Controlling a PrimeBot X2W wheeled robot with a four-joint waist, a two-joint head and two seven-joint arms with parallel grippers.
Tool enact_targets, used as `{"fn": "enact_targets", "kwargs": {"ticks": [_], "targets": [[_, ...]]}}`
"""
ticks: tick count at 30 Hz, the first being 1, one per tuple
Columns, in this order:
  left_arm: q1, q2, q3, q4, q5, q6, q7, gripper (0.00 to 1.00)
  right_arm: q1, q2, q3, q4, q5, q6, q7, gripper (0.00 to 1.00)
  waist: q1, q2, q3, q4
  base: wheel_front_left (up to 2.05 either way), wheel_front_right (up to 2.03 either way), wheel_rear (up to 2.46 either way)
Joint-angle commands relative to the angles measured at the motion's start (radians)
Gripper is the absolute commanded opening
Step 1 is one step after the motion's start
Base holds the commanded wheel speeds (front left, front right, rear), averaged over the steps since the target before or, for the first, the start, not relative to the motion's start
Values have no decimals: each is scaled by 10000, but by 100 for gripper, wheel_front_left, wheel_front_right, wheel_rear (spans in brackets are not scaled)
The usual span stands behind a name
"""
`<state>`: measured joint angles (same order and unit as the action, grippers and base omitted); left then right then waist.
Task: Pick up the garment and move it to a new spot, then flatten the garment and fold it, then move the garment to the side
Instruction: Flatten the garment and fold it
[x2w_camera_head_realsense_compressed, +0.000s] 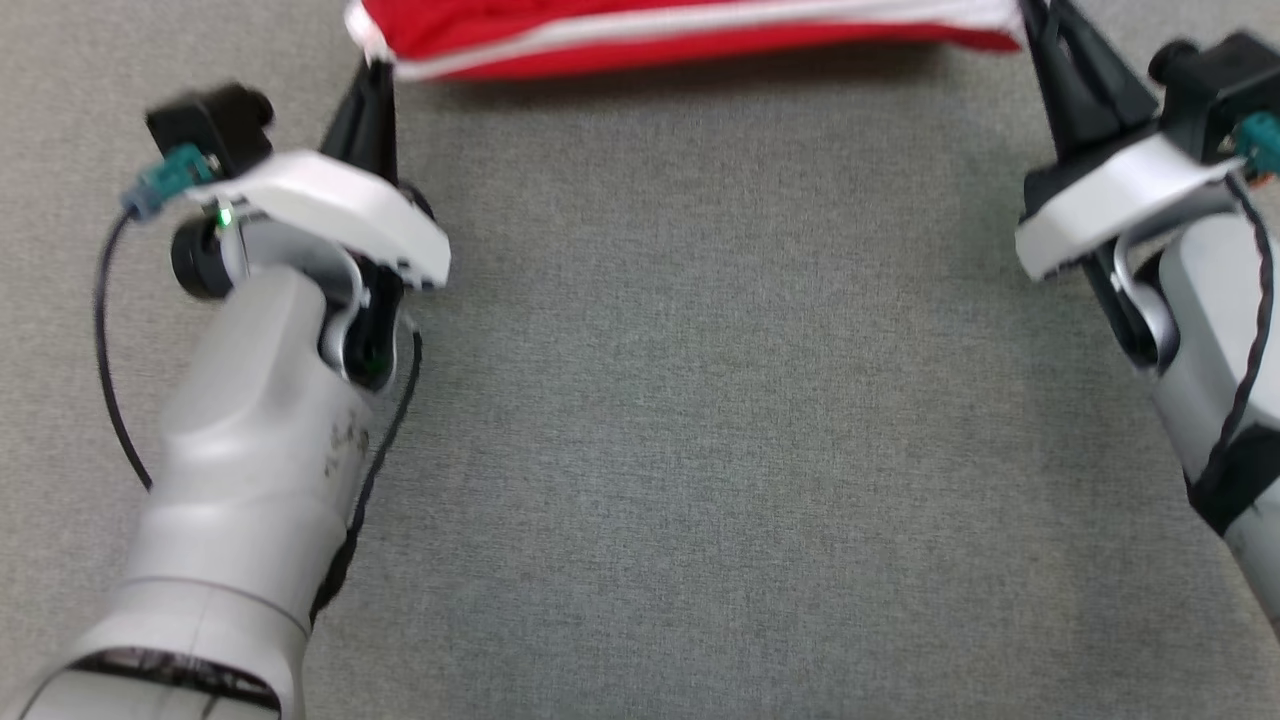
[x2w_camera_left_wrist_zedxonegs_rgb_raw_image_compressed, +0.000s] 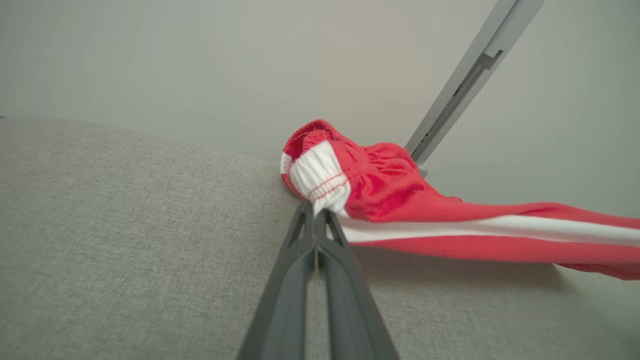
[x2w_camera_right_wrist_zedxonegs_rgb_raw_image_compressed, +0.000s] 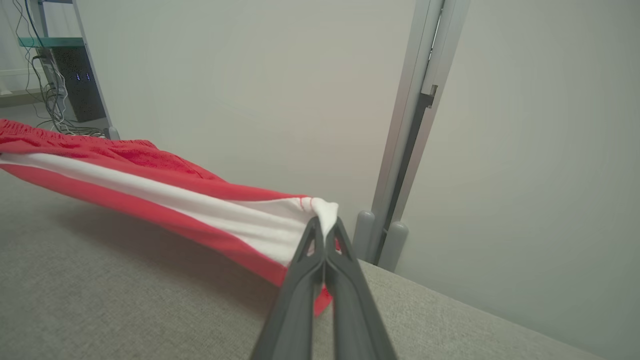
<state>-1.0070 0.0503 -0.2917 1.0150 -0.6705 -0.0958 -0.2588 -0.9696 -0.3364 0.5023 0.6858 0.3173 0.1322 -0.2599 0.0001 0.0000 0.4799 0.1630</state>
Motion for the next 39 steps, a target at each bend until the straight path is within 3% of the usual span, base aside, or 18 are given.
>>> {"fn": "enact_targets", "kwargs": {"ticks": [1,10,21,32,38,39], "targets": [[286,165,-2,89,131,3,-68,0,249,-187,-20,10,109,-29,-72,0,-1,0,-389,77,0,0,0],[2294,413,-494,-122,1362,80,-80,0,1918,-708,549,890,915,-40,-67,0,-1,0,-1732,228,0,0,0],[3936,513,-1738,-164,2650,-108,-70,0,3104,-1093,2124,1528,2740,-40,374,0,-1,0,-2948,84,0,0,0],[5071,673,-2506,-443,2703,-310,87,0,4094,-2392,4117,336,5197,-23,1834,0,-1,0,-3789,-350,0,0,0],[5900,1054,-3038,-1261,2539,-351,595,0,4620,-3681,5066,-935,6285,-20,2727,0,-1,0,-4130,-437,0,0,0],[6205,1210,-3203,-1752,2372,-342,839,0,4717,-4187,5339,-1404,6465,-20,2880,0,-1,0,-4227,-433,0,0,0]]}}
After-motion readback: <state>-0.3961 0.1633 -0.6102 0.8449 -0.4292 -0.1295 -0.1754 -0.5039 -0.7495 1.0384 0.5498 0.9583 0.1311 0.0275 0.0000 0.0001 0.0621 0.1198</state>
